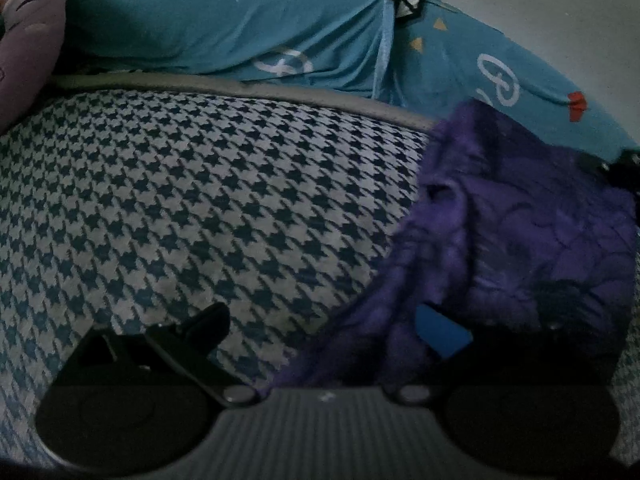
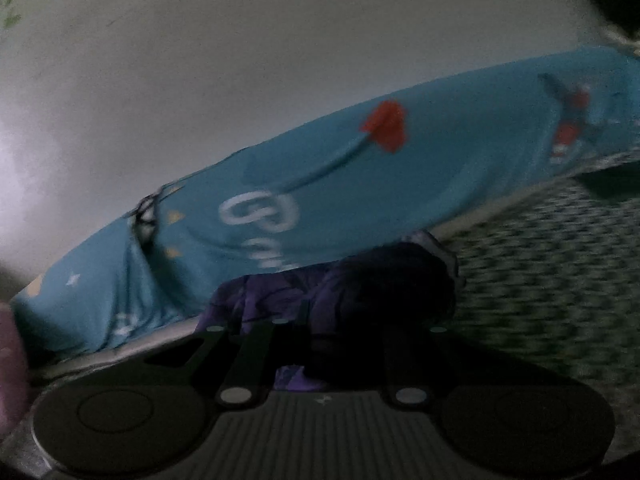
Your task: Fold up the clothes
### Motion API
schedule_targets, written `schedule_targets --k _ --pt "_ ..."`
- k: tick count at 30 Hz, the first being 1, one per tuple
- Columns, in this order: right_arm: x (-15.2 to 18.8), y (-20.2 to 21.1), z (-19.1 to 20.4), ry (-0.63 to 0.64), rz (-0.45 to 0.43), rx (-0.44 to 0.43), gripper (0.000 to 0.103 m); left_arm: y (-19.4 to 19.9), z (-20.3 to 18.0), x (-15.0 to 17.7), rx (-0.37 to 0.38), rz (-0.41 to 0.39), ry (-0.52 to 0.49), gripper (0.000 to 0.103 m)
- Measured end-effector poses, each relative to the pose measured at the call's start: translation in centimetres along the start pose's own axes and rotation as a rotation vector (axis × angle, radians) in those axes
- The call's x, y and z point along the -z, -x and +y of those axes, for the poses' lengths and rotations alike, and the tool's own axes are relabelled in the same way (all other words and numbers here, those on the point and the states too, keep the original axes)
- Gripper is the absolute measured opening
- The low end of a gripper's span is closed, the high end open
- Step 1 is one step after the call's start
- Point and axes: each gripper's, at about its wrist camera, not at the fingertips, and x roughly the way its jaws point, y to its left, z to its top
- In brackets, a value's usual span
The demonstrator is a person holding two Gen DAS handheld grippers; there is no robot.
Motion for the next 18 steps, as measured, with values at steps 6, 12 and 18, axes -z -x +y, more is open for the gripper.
schedule_targets --k 6,12,18 --pt "0.9 1.5 -4.1 -0.057 0.046 0.043 0.014 0.3 -0.8 0.4 0.002 -0.005 -0.016 0.103" --pt "1.6 2.9 -8.2 -0.128 0.097 0.073 0.021 0.3 -1.8 1.1 0.014 0.009 -0.009 0.103" --pt "0.7 3.4 -12.7 -0.302 0.157 -0.049 0.045 0.0 -3.2 1.6 0.049 0.033 -0.001 0.103"
